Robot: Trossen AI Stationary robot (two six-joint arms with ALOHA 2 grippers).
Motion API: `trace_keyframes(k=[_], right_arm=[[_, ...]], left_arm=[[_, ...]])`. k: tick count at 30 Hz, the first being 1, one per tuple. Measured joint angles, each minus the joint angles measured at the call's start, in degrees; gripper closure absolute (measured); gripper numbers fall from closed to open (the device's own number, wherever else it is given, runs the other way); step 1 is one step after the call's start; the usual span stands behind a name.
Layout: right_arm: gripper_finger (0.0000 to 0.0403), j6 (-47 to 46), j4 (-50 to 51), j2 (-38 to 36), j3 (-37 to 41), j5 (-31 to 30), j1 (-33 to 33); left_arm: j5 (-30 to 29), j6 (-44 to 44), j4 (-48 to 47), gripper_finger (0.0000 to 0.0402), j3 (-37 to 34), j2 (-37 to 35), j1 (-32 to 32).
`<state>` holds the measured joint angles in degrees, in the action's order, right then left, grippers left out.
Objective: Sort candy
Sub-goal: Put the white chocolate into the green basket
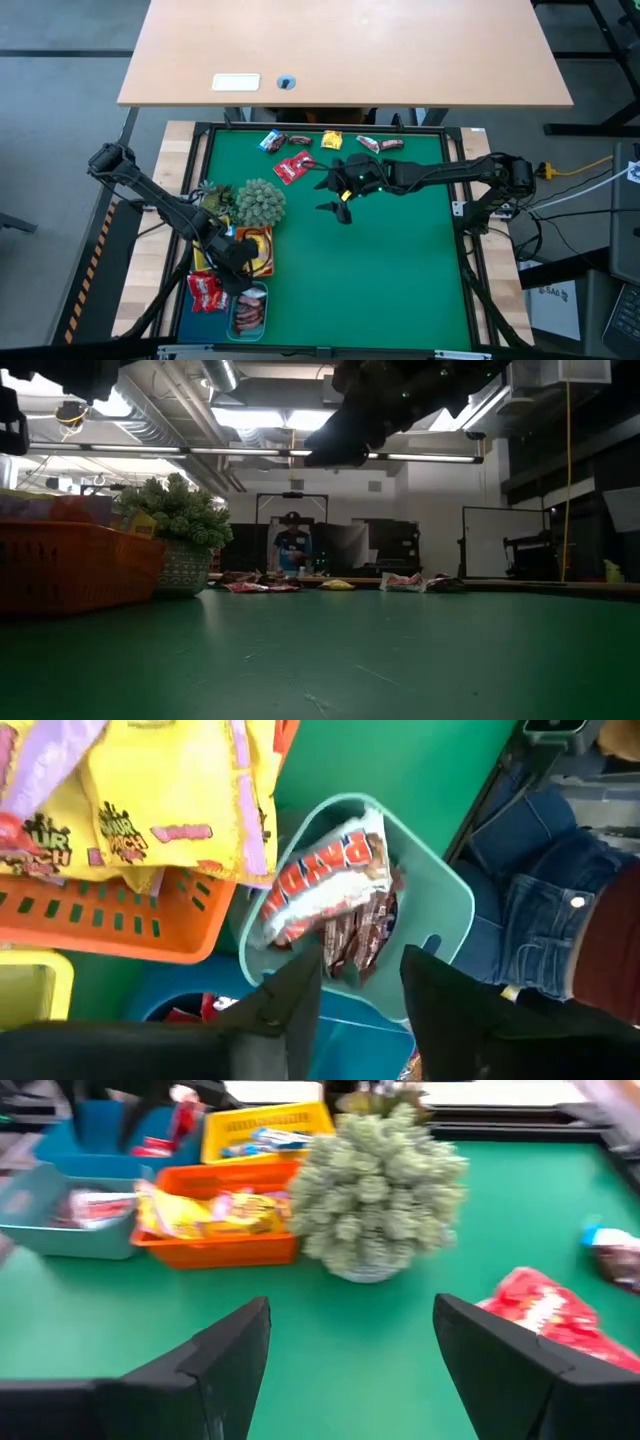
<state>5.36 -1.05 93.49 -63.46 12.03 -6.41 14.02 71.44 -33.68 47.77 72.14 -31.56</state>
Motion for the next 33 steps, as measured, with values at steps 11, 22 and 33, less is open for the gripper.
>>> trace_keyframes(k=[11, 22, 33], right_arm=[[0.0123, 2.0, 5.6, -0.6, 0.0, -7.3, -10.4], [0.0123, 2.4, 18.9, -0.6, 0.0, -18.7, -24.4], [0.0123, 1.8, 23.2, -0.6, 3.5, -18.2, -34.2]], left_arm=[[-2.7, -13.3, 5.2, 0.0257, 0.0, -0.2, 5.0], [-6.1, -32.7, 6.4, 0.0257, 0.0, -0.2, 12.2], [-14.7, -52.5, 6.5, 0.0257, 0.0, -0.2, 19.6]])
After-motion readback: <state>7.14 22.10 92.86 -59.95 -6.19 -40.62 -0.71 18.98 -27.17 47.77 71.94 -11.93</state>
